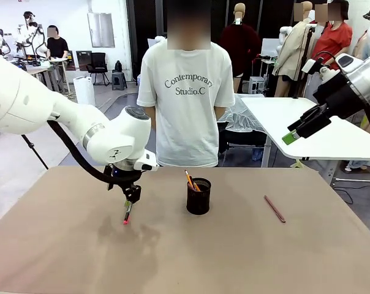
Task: Place the pens into the pen holder.
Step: Pick up a writing instrument from the table and place it into the Pen holder.
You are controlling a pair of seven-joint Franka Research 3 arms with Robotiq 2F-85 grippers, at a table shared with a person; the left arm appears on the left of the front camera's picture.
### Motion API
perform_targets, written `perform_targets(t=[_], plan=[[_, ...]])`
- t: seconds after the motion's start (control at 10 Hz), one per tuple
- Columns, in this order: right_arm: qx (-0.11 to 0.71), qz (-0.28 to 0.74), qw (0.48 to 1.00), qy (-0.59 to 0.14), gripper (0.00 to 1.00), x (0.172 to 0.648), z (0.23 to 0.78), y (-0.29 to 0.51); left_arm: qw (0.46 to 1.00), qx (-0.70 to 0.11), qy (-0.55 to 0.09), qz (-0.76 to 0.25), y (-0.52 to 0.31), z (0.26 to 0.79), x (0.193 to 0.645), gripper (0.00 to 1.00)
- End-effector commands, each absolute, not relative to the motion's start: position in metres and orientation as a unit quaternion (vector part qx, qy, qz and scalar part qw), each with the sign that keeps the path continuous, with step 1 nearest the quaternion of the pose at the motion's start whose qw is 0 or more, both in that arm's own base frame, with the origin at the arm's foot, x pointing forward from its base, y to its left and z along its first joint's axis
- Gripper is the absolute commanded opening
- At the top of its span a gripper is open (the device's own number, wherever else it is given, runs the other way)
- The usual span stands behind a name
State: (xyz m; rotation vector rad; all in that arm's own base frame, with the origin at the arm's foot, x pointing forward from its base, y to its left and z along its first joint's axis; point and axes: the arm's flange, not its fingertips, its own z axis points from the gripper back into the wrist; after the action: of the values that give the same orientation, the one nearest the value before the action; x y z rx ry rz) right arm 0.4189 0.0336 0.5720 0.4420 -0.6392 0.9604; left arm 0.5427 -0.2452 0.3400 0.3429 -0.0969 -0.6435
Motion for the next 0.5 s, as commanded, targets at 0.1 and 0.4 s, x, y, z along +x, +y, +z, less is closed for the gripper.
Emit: perform_targets(t=[0.1,0.4], plan=[[0.219,0.447,0.812,-0.304,1.00,0.419,0.573,0.034,0.967,0.067,-0.077,-0.234,-0.239,0.342,0.569,1.00],[0.219,0.447,0.812,-0.304,1.00,0.419,0.573,0.034,0.993,0.053,-0.023,-0.108,-0.233,0.339,0.582,1.00]])
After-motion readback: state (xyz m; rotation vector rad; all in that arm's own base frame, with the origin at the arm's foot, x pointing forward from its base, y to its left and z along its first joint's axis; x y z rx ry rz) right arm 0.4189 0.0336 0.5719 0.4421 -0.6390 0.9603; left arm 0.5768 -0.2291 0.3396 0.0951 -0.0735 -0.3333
